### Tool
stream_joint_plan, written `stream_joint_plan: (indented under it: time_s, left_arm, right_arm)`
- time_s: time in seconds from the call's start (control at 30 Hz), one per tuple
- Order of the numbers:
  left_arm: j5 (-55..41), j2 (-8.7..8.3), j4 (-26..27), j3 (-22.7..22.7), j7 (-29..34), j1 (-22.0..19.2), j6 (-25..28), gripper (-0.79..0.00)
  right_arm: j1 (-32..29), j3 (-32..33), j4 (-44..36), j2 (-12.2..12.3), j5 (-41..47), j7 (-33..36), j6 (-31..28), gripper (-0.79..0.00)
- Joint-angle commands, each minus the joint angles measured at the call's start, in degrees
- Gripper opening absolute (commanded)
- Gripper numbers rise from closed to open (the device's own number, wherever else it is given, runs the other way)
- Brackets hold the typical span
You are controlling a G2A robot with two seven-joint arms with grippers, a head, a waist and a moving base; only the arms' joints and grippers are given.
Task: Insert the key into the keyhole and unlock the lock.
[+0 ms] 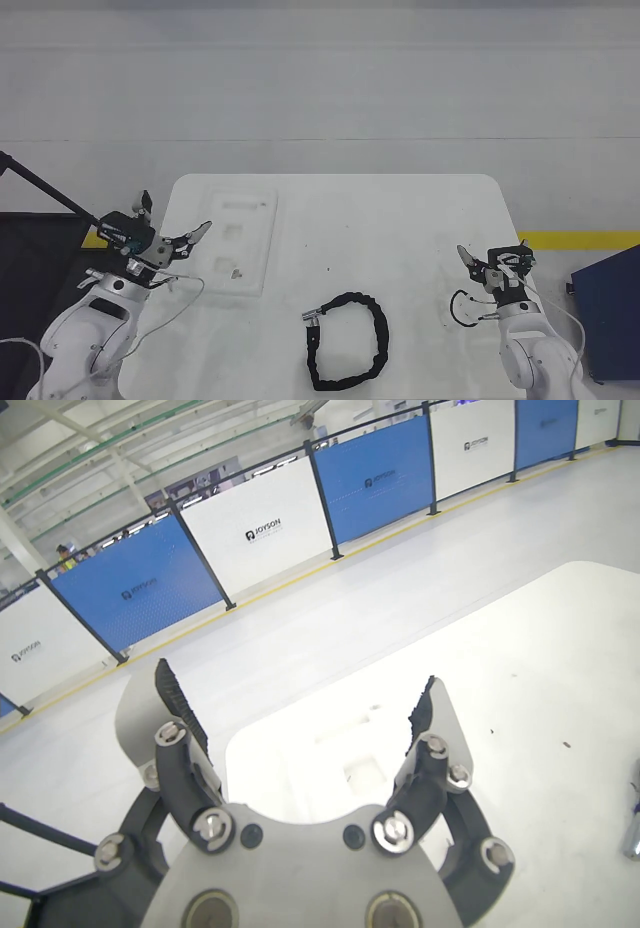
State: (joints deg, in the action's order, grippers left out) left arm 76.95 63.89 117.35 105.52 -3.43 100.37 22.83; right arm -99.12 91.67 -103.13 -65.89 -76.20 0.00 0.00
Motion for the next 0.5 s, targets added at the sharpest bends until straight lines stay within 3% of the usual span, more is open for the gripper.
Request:
stream_joint_plan:
  time_s: [0.0, 0.17, 0.27, 0.47]
  left_arm:
    - [-0.9, -0.48, 2.1, 1.9, -1.5, -0.2, 7.7, 0.000]
    - [4.2, -2.08, 3.2, 7.0, -8.7, -2.3, 26.3, 0.000]
    - [11.7, -2.86, 3.6, 7.1, -12.3, -4.5, 30.3, 0.000]
    - [29.5, -4.90, 4.7, 1.8, -19.9, -9.0, 35.2, 0.000]
  right_arm:
    - [0.0, 0.0, 0.0, 0.0, 0.0, 0.0, 0.0, 0.000]
    - [0.0, 0.0, 0.0, 0.0, 0.0, 0.0, 0.0, 0.000]
    - [0.0, 0.0, 0.0, 0.0, 0.0, 0.0, 0.0, 0.000]
    - [0.0, 0.0, 0.0, 0.0, 0.0, 0.0, 0.0, 0.000]
